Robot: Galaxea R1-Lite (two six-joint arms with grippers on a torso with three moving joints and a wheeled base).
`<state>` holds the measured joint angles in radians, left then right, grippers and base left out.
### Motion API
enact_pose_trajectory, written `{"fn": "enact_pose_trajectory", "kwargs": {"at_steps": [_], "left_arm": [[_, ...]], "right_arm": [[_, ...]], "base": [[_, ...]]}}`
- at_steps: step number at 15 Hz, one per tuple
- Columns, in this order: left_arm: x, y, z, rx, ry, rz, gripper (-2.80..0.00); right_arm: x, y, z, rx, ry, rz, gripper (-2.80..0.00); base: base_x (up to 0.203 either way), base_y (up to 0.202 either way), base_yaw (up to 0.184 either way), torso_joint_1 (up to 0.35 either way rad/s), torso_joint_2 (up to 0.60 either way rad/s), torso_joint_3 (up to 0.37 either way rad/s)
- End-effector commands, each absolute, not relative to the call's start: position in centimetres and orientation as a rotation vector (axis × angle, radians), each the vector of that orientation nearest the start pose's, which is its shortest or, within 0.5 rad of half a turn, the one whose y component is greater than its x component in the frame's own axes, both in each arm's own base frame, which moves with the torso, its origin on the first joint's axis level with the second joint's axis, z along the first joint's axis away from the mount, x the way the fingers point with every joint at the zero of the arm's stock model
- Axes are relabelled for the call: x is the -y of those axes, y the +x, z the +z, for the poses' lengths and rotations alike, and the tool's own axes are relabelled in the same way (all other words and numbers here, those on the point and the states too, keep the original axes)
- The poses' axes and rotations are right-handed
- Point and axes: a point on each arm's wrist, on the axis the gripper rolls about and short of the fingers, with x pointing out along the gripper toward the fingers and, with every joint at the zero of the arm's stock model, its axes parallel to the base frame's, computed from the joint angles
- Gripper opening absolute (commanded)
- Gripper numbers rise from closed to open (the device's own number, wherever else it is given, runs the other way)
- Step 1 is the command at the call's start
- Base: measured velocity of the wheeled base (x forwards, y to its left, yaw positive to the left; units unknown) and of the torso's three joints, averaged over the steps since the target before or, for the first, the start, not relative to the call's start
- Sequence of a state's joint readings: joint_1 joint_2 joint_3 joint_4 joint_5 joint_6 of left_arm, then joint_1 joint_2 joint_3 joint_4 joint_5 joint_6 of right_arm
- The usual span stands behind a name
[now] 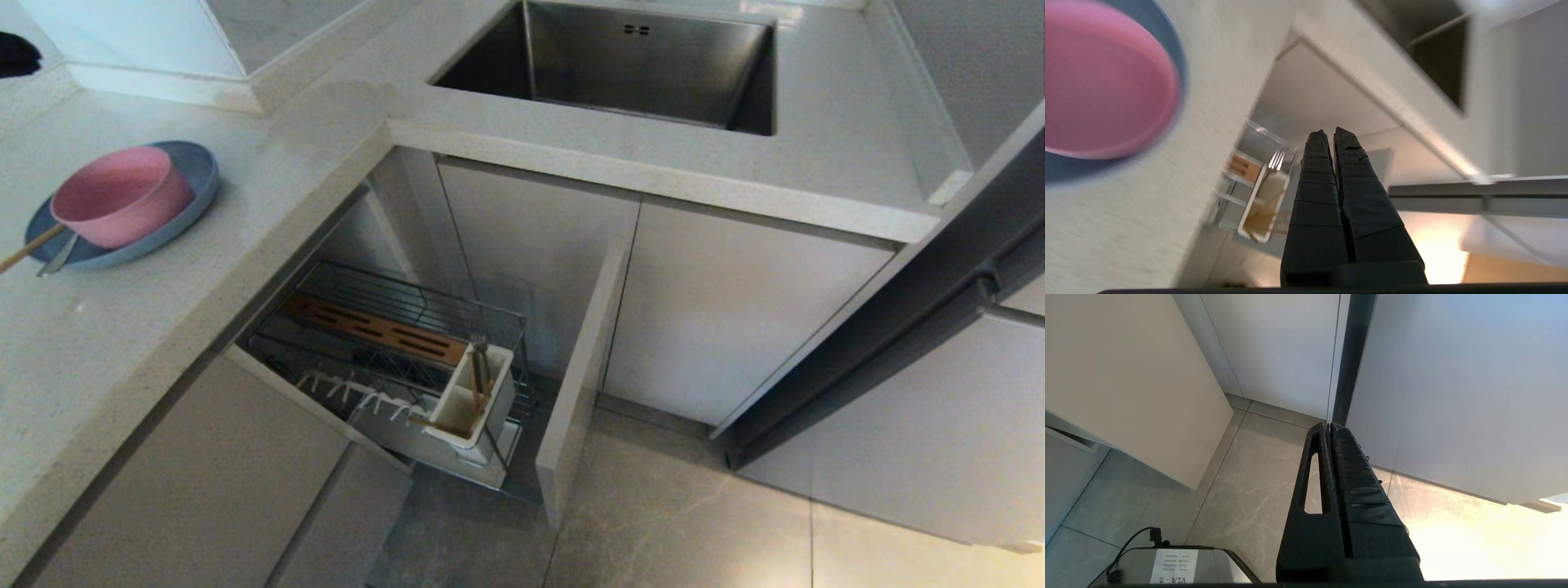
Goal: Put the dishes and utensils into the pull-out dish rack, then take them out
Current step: Take the chopsticks out of the cupboard
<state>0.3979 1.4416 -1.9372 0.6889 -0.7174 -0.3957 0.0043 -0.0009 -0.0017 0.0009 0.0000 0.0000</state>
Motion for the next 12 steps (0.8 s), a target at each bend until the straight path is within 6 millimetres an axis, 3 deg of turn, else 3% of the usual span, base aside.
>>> {"fn": "enact_pose_trajectory", "kwargs": {"at_steps": [1, 4, 9, 12], "left_arm": [[-2.7, 16.1, 42.8, -0.235, -0.457, -0.204, -2.8], [0.6, 16.9, 39.5, -0.446, -0.323, -0.152, -2.8], [2.8, 16.9, 33.3, -0.819, -0.033, -0.275, -2.8], [3.7, 17.2, 32.1, -0.925, -0.002, -0.378, -2.8]], "right_arm": [[0.0, -2.3, 7.6, 0.002, 0.0, 0.005, -2.8], [0.0, -2.3, 7.6, 0.002, 0.0, 0.005, -2.8], [0.0, -2.3, 7.6, 0.0, 0.0, 0.005, -2.8], [0.0, -2.3, 7.6, 0.001, 0.0, 0.005, -2.8]], "base": [[0.0, 0.0, 0.0, 0.0, 0.0, 0.0], [0.0, 0.0, 0.0, 0.0, 0.0, 0.0], [0.0, 0.0, 0.0, 0.0, 0.0, 0.0], [0.0, 0.0, 0.0, 0.0, 0.0, 0.0]]}}
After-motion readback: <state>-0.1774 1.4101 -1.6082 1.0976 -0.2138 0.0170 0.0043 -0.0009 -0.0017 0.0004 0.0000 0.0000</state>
